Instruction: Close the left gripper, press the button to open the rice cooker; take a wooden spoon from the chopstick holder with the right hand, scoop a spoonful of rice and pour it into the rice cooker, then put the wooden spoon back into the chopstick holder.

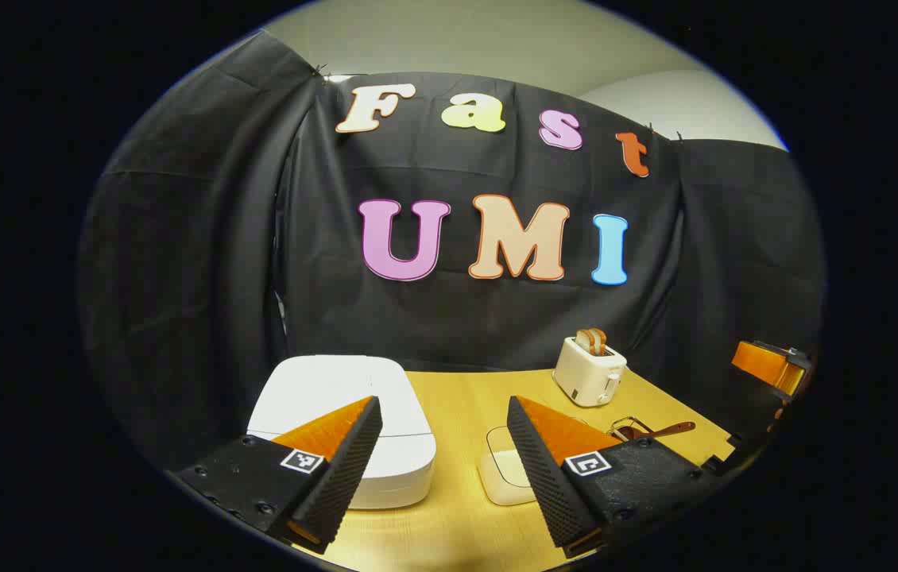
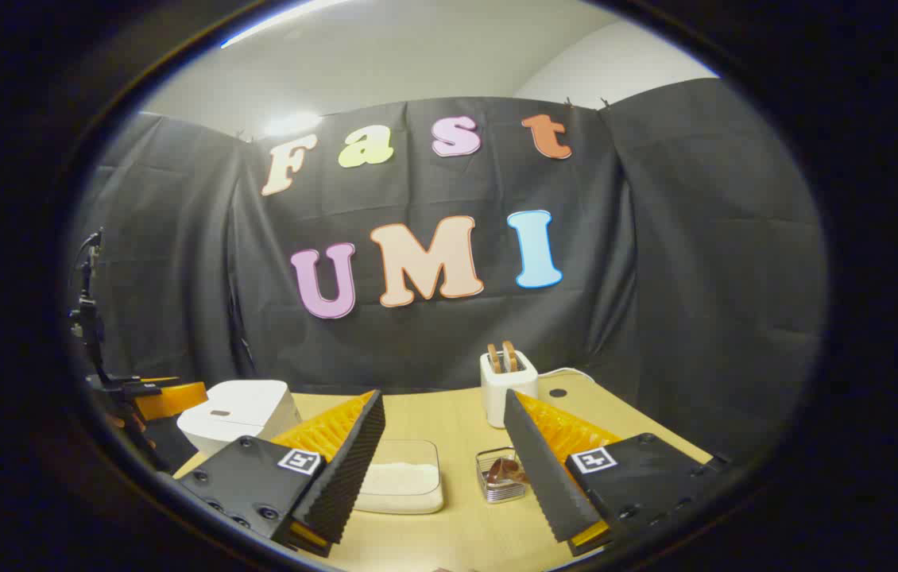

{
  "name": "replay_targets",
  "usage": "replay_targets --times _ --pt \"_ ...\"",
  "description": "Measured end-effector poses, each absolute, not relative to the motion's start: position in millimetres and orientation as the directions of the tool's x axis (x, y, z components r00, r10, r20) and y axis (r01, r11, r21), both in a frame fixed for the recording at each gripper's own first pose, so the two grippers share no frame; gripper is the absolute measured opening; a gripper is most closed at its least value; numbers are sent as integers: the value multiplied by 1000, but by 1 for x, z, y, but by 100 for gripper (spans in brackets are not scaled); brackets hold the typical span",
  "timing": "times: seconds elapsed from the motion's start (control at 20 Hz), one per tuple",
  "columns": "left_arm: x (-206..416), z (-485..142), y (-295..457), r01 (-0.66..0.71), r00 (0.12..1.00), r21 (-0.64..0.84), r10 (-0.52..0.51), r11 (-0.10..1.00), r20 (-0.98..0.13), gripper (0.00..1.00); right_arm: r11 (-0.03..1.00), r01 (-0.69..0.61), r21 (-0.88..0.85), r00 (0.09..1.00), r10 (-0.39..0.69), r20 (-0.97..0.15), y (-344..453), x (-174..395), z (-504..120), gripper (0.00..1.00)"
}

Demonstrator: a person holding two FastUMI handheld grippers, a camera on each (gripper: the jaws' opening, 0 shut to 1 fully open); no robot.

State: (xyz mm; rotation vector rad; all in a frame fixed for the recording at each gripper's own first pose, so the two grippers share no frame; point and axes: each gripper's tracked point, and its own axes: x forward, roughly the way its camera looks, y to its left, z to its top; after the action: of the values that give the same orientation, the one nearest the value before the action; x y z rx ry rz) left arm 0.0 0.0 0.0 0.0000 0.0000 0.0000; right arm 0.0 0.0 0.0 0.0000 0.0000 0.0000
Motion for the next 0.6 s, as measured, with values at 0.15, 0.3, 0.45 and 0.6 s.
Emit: replay_targets --times 0.15,0.3,0.45,0.6 --pt "-1 3 0 -8 1000 -2 8 1000 4 94 1000 -7 8 1000 7 -7 0 1 -2 99" --pt "-2 1 -1 -7 1000 5 7 1000 3 94 1000 -9 -4 1000 9 -11 -1 2 -4 97" --pt "-5 4 -4 -5 1000 12 4 1000 8 93 1000 -15 -10 1000 15 -9 1 1 -3 96" --pt "-7 6 -6 2 1000 25 -2 1000 13 93 1000 -16 -3 1000 16 -10 2 1 -6 95"
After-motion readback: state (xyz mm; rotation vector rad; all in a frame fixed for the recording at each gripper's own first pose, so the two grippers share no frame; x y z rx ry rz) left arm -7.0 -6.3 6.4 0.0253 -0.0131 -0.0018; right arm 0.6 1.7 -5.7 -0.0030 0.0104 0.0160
